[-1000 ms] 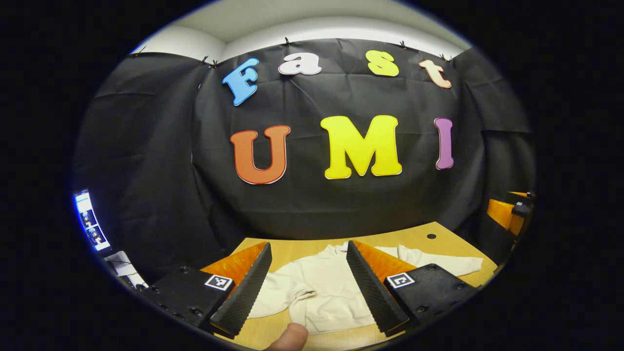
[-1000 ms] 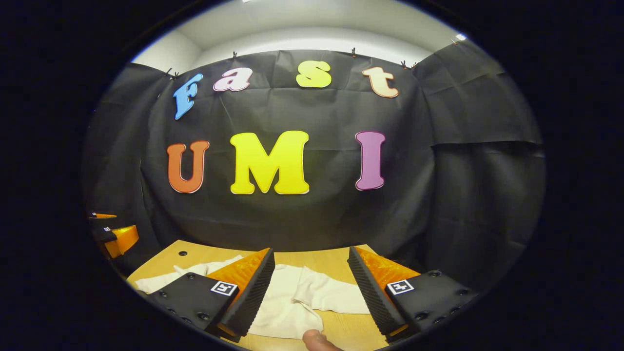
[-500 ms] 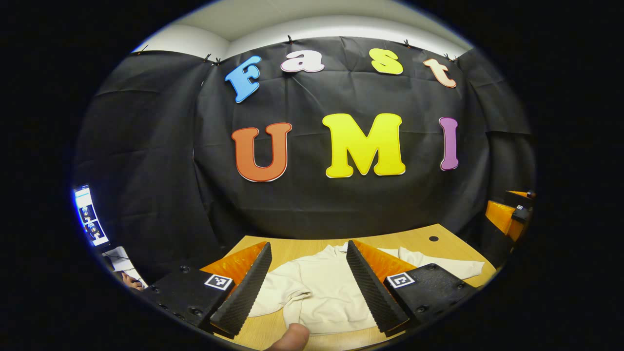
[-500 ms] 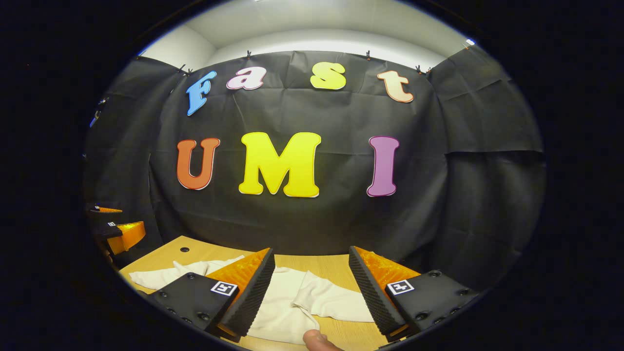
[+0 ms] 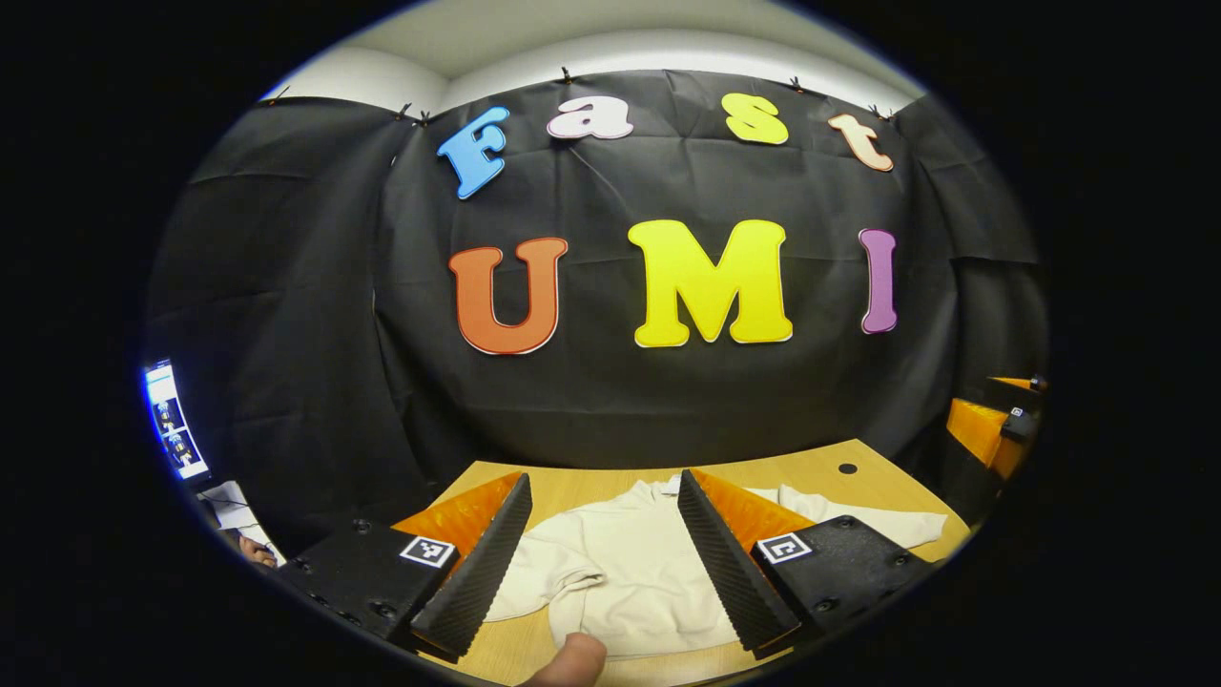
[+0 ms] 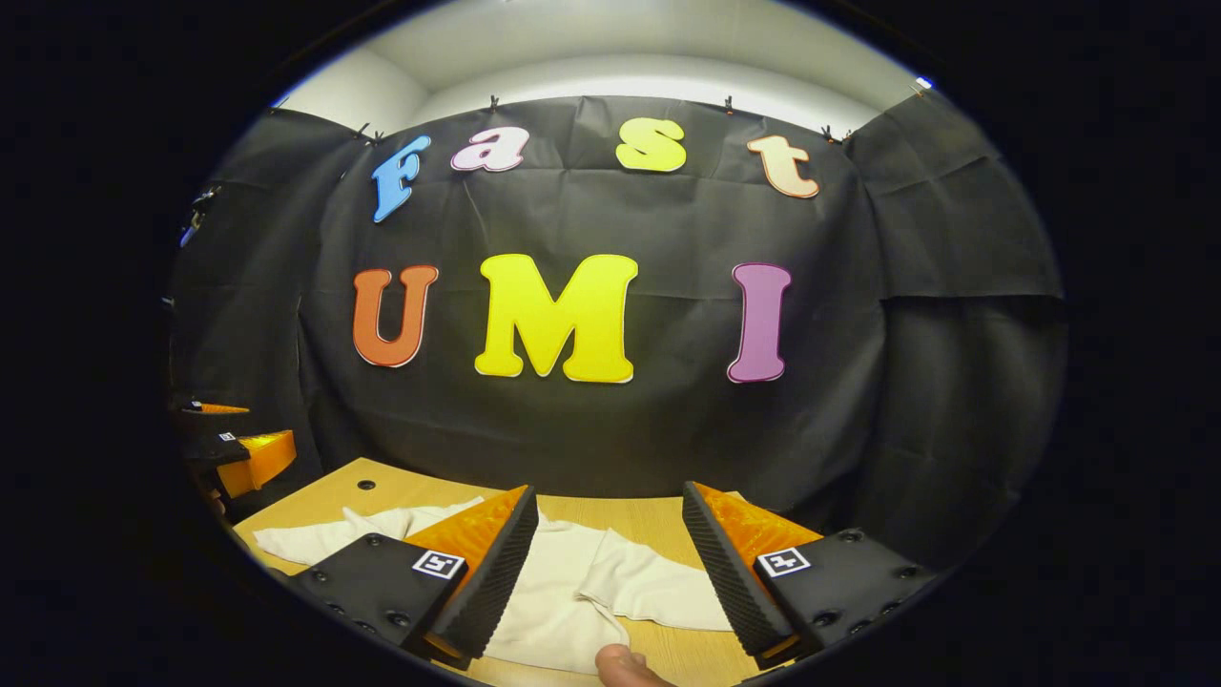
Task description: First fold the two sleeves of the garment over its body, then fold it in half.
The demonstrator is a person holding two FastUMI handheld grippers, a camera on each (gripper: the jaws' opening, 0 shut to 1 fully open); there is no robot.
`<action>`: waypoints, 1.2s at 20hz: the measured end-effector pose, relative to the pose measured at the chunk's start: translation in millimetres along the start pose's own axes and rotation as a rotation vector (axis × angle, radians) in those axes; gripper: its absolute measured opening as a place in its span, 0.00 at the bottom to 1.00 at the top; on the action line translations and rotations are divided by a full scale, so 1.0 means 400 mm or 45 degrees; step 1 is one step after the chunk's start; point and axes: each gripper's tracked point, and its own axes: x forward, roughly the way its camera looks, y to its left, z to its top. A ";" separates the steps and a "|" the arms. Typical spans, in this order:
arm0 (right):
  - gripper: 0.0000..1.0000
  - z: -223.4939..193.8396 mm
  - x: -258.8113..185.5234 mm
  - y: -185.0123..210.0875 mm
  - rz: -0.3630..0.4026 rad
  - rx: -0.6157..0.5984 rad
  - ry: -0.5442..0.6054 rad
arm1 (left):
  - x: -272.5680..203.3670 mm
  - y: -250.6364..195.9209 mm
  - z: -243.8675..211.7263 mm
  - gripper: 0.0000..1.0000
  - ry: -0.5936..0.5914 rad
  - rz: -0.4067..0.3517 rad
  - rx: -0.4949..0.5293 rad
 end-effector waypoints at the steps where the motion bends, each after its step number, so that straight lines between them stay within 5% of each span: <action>1: 0.95 0.000 0.001 0.000 0.000 -0.002 0.004 | 0.003 -0.003 0.003 0.99 -0.004 -0.004 -0.002; 10: 0.95 -0.096 0.059 -0.063 -0.032 0.091 0.151 | 0.026 -0.020 -0.009 0.99 0.019 -0.007 0.026; 16: 0.95 -0.326 0.138 -0.322 -0.246 0.127 0.423 | 0.051 -0.039 0.064 0.98 -0.081 0.065 0.127; 24: 0.95 -0.747 0.142 -0.663 -0.514 0.272 0.918 | 0.059 -0.060 0.105 0.98 -0.055 0.253 0.095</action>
